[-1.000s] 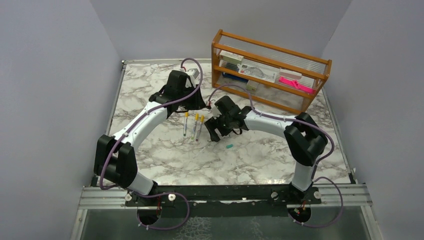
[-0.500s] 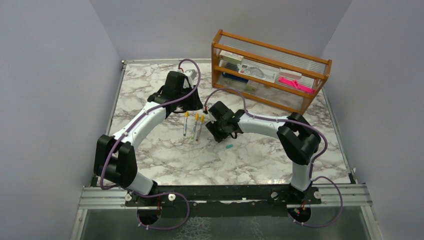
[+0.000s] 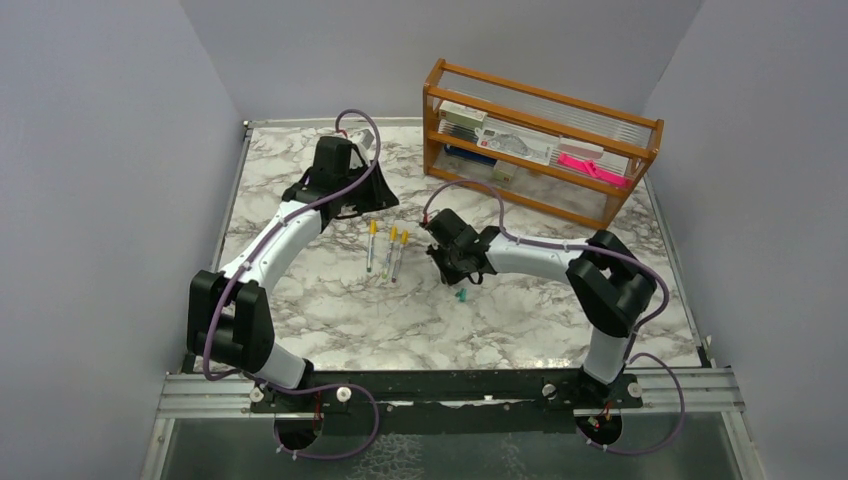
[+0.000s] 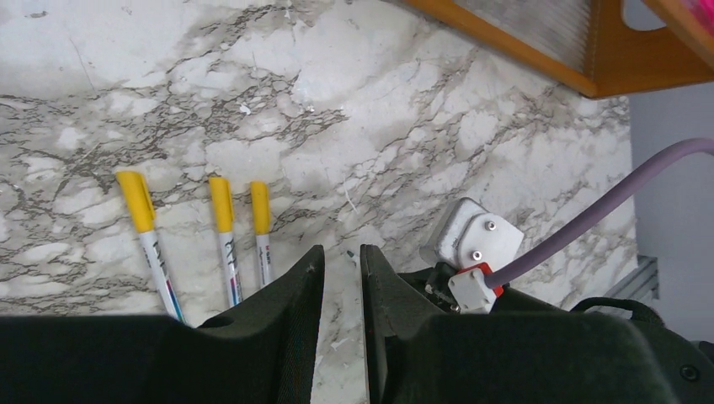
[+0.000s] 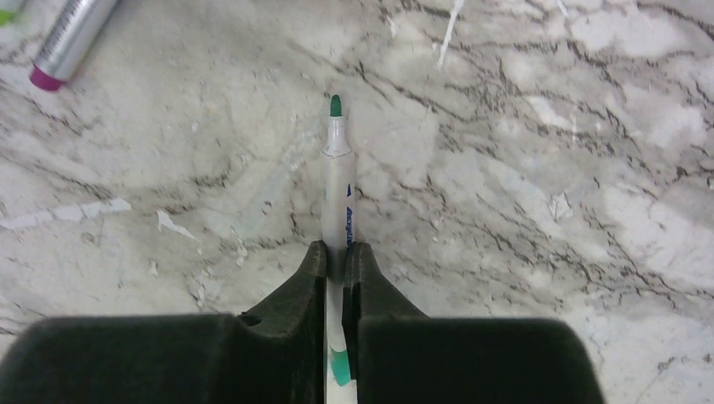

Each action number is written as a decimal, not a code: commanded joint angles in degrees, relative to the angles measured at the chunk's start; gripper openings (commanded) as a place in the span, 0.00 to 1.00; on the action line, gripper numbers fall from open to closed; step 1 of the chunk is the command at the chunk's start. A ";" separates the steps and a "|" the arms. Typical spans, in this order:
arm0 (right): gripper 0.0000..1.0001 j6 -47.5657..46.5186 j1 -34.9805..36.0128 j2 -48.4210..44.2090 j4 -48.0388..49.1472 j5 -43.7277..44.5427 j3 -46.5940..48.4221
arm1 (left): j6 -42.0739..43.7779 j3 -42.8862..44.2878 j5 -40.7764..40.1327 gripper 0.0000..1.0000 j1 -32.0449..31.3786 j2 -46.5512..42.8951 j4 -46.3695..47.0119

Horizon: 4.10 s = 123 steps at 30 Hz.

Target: Insert the pens into the pen caps

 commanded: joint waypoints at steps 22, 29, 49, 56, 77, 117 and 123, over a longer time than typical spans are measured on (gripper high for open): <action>0.01 19.47 -5.19 -24.60 9.77 -3.44 2.70 | -29.39 -9.86 20.44 0.69 2.16 -9.65 39.85; 0.01 19.50 -5.99 -25.60 11.16 -6.56 6.41 | -29.51 -10.56 21.01 0.69 1.11 -10.48 40.43; 0.01 18.28 -6.08 -25.79 12.75 -11.16 9.48 | -28.32 -7.50 20.52 0.56 -3.44 -6.71 40.60; 0.01 18.66 -6.09 -26.24 13.08 -11.39 8.90 | -28.25 -7.21 20.49 0.16 -4.33 -6.41 40.92; 0.24 18.19 -6.08 -30.35 12.69 -11.86 1.87 | -29.37 -2.82 19.58 0.00 -4.37 -4.02 41.90; 0.60 20.72 -6.00 -30.29 -10.89 4.35 -4.33 | -25.52 -8.82 20.97 0.00 -2.98 -5.83 41.95; 0.61 22.03 -5.82 -31.17 -13.32 7.03 -12.31 | -24.58 -9.33 20.53 0.00 -2.96 -6.18 41.75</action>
